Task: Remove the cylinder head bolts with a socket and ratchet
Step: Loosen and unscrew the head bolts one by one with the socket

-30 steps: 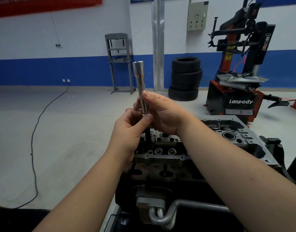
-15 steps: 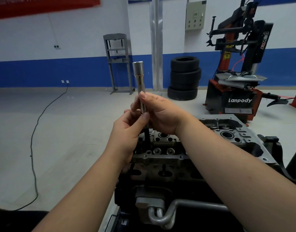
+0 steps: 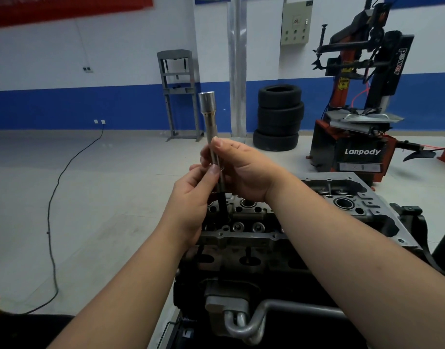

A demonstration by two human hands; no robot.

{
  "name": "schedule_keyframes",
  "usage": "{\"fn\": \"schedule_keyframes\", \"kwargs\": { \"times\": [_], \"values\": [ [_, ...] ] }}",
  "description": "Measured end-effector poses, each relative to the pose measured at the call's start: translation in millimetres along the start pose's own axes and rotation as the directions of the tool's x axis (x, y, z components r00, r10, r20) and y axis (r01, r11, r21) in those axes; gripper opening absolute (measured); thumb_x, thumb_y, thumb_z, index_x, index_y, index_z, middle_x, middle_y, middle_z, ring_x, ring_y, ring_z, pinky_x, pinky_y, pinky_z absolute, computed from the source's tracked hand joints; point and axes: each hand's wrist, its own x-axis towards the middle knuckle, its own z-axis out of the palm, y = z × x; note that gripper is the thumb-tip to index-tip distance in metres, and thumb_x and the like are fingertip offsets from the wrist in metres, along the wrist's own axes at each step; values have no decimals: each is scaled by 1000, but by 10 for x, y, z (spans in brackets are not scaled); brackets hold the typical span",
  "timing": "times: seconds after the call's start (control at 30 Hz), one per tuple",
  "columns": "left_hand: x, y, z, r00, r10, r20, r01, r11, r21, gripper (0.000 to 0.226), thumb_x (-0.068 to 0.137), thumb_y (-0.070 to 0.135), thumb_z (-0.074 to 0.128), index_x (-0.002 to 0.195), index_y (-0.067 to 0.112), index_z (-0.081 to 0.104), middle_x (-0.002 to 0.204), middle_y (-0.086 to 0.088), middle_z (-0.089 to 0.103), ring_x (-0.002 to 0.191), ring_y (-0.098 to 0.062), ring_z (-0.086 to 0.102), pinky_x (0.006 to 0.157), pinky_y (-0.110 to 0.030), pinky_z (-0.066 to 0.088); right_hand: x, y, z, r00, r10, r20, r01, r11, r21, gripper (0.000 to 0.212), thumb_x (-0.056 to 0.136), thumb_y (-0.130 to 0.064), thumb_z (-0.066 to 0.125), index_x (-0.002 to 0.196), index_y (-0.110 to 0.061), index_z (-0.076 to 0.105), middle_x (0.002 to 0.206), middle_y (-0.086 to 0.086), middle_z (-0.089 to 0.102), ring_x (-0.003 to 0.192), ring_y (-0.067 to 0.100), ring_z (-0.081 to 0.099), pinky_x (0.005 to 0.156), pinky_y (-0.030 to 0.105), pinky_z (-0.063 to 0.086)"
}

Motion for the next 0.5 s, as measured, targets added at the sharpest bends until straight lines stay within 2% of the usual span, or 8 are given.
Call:
{"fn": "schedule_keyframes", "kwargs": {
  "times": [0.07, 0.13, 0.2, 0.27, 0.33, 0.43, 0.5],
  "values": [
    [-9, 16, -5, 999, -20, 38, 21, 999, -29, 24, 97, 39, 57, 99, 38, 81, 124, -8, 71, 115, -16, 70, 95, -31, 52, -6, 4, 3, 1000, 20, -3, -20, 1000, -23, 32, 104, -37, 42, 99, -14, 64, 84, -2, 67, 86, 15, 67, 76, 32, 55],
    [-8, 20, -3, 1000, -10, 26, 11, 999, -43, 20, 97, 37, 61, 98, 36, 81, 126, -14, 69, 113, -19, 71, 94, -31, 55, -4, 5, 7, 999, 34, -8, -35, 999, -23, 35, 103, -40, 42, 102, -15, 66, 86, -2, 66, 87, 15, 66, 75, 30, 55],
    [-4, 1, 2, 1000, 17, -12, -17, 999, -36, 21, 87, 36, 65, 99, 26, 79, 115, -14, 73, 106, -21, 73, 87, -27, 58, 4, 5, 9, 999, 33, -2, -33, 999, -4, 33, 101, -41, 45, 105, -15, 65, 87, -2, 64, 91, 18, 61, 79, 32, 51],
    [1, -21, 8, 999, 43, -33, -43, 999, -3, 31, 80, 37, 69, 104, 17, 72, 100, -4, 77, 98, -18, 75, 82, -23, 58, 6, 7, 9, 1000, 15, 7, -15, 999, 33, 25, 100, -35, 49, 103, -13, 61, 87, 0, 62, 88, 18, 59, 85, 37, 47],
    [13, -33, 9, 997, 58, -46, -56, 998, 29, 33, 80, 39, 71, 103, 16, 71, 95, 4, 76, 97, -15, 74, 81, -22, 57, 6, 9, 9, 1000, -6, 9, 6, 998, 60, 20, 103, -28, 48, 97, -12, 59, 87, 1, 61, 86, 17, 60, 87, 38, 46],
    [11, -12, 3, 1000, 26, -18, -26, 1000, 1, 20, 92, 41, 65, 96, 28, 80, 107, 1, 73, 105, -15, 73, 84, -24, 57, -6, -8, 21, 1000, 2, 3, -2, 1000, 24, 27, 105, -30, 42, 97, -11, 60, 86, 1, 63, 83, 14, 66, 81, 35, 51],
    [-5, 12, -10, 1000, -4, 23, 5, 999, -52, 24, 99, 37, 58, 96, 35, 82, 118, -7, 71, 110, -15, 71, 85, -24, 56, -11, -21, 22, 1000, 26, -3, -26, 1000, 3, 33, 104, -36, 41, 98, -11, 62, 86, 0, 66, 85, 15, 66, 82, 35, 51]
  ]
}}
